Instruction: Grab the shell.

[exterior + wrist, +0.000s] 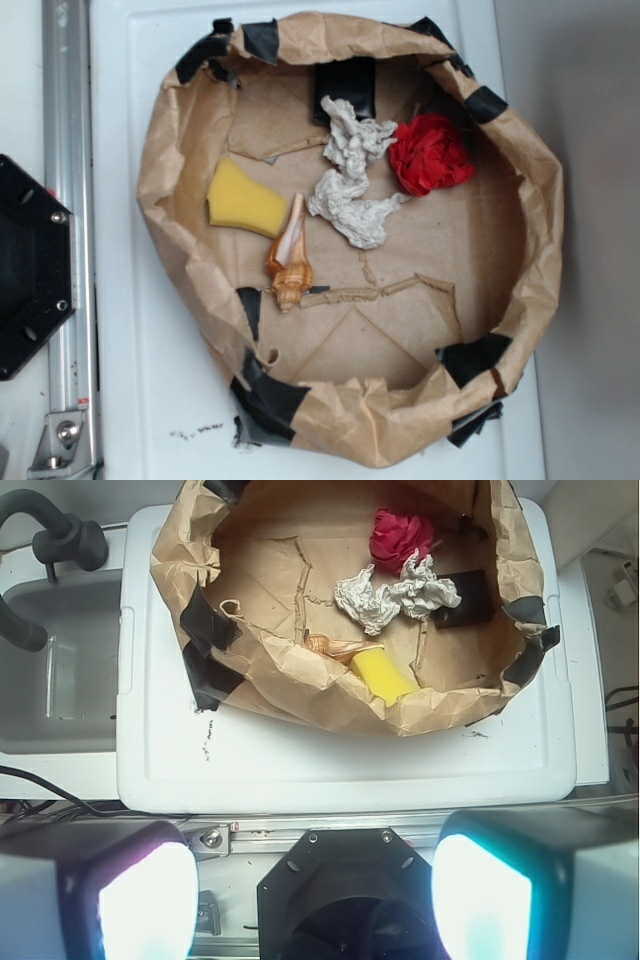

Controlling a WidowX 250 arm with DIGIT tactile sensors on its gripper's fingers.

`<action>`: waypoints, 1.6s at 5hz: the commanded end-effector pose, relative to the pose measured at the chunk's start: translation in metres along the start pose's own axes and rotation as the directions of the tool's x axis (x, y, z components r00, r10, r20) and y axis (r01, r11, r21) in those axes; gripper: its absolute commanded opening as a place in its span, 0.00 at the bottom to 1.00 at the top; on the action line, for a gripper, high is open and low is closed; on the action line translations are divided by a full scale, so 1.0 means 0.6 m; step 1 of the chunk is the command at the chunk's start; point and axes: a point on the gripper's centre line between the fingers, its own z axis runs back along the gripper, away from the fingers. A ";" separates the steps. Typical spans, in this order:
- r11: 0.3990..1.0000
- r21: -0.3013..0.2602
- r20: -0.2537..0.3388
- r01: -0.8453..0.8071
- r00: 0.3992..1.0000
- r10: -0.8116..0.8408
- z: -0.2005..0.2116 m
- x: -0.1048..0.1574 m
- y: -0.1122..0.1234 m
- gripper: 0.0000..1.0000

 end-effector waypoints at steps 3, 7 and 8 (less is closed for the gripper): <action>0.997 -0.016 -0.022 0.079 0.997 -0.080 -0.038 0.122 0.038 1.00; 0.585 0.129 0.161 -0.801 0.599 0.784 -0.208 0.113 0.011 1.00; 0.366 0.132 0.231 -0.921 0.388 0.892 -0.263 0.117 0.023 1.00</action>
